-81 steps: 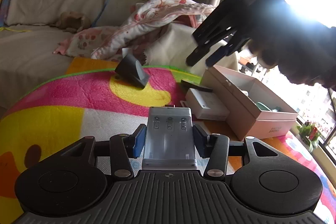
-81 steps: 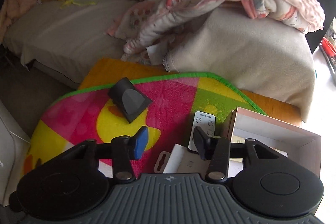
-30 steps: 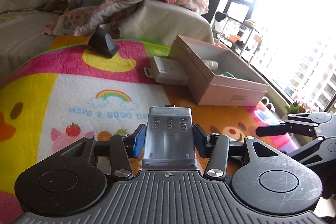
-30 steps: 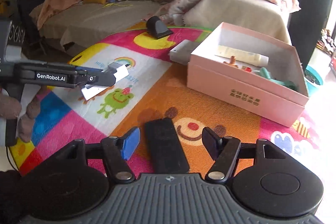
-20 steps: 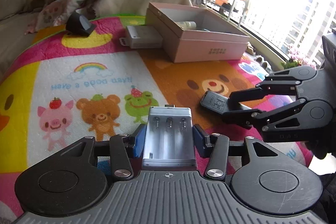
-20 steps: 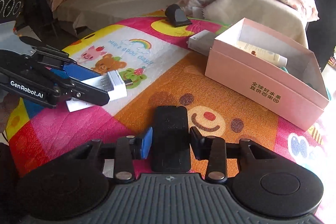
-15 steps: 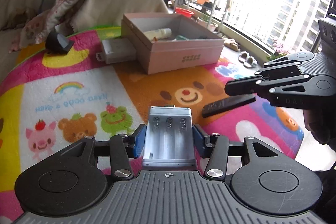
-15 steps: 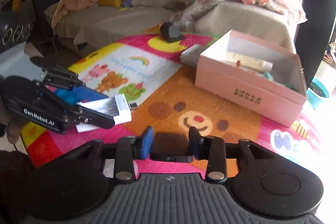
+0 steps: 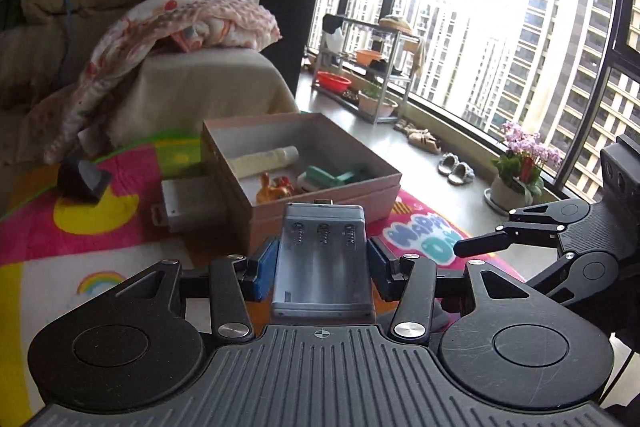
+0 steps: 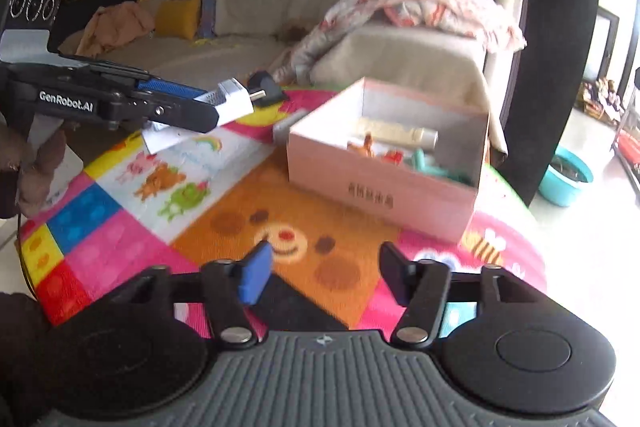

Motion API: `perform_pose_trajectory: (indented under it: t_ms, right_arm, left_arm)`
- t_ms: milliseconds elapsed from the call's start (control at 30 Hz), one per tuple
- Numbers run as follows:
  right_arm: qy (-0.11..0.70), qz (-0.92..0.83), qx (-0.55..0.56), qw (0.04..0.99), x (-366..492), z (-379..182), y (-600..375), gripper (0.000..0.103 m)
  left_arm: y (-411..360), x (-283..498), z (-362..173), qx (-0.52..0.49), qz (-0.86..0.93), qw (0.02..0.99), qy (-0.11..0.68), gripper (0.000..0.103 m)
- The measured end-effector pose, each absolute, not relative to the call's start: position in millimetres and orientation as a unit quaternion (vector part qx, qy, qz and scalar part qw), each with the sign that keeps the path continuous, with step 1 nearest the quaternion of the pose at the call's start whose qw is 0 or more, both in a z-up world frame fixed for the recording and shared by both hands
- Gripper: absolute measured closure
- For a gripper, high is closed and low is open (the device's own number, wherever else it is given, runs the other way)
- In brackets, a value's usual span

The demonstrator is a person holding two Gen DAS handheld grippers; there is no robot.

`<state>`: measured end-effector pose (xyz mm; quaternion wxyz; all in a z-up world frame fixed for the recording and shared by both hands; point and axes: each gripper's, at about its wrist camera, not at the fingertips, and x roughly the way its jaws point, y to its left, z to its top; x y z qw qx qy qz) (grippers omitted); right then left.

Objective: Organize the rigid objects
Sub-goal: 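Carry the battery charger and black remote into the pink box and open both grippers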

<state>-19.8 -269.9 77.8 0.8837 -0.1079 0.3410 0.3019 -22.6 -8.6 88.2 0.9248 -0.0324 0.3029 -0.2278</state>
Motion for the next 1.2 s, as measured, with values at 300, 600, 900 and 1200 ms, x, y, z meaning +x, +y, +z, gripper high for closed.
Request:
perform_pose_trajectory:
  t_ms: [300,600,900,1200]
  right_arm:
    - [0.406,0.280,-0.093,0.865,-29,24,-273,0.037]
    - [0.393,0.385,-0.067,0.832,-44,34,-236,0.035]
    - [0.363,0.354,-0.159,0.848,-21,18,-200,0.035]
    - [0.383,0.392,-0.173,0.819,-24,27,-195,0.065]
  left_arm:
    - [17,-17,46,-0.077,-0.205,0.908,0.357,0.050]
    - [24,-20,42,-0.090,-0.192,0.909,0.358,0.050]
    - [26,-26,27,-0.083,-0.191,0.899,0.386,0.050]
    - [18,-33,22,-0.060,-0.202,0.891,0.402,0.050]
